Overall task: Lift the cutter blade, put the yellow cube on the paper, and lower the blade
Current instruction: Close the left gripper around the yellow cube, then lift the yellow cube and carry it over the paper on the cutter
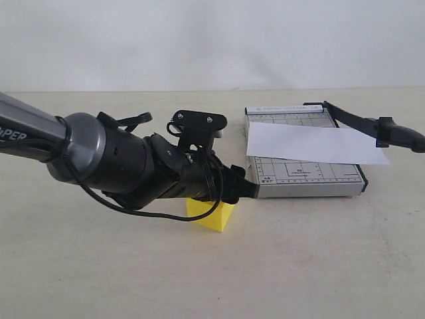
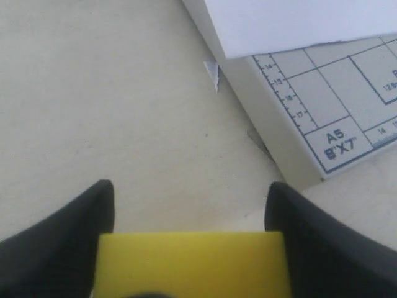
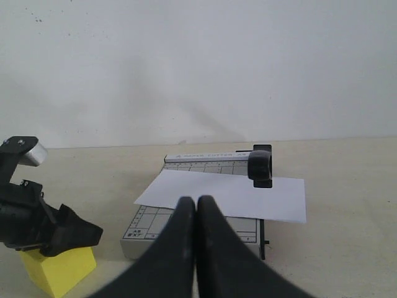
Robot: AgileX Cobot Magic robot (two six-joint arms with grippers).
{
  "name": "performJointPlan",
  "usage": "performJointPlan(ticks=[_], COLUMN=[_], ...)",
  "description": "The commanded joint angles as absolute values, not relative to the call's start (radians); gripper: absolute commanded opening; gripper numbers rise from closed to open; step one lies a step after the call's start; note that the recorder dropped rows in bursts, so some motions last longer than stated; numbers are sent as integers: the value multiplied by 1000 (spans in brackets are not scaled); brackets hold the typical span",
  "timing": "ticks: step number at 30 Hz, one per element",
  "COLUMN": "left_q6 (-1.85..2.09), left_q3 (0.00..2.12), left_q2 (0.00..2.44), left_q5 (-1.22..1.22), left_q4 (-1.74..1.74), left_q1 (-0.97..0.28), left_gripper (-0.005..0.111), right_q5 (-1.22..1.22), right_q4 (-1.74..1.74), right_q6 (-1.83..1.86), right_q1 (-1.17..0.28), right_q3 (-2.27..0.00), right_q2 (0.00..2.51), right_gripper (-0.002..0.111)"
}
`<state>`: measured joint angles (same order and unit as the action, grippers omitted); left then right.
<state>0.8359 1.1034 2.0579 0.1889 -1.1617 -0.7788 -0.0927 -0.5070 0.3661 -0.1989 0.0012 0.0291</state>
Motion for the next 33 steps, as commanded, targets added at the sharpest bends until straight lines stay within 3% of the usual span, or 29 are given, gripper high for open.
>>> performJointPlan(ticks=[1, 20, 33], left_q6=[873, 949, 1041], left_q3=[1107, 1124, 1501], left_q2=[2042, 1893, 1990], left_q5=[178, 178, -100], left_q4=[-1169, -1154, -1125], left_q1=[-776, -778, -776], left_gripper=[5, 5, 5], right_q5=[-80, -87, -81], right_q4=[-505, -505, -505], right_q6=[370, 370, 370], right_q1=[-200, -200, -200], right_q3=[0, 0, 0], right_q2=[23, 23, 23], right_gripper=[0, 0, 0])
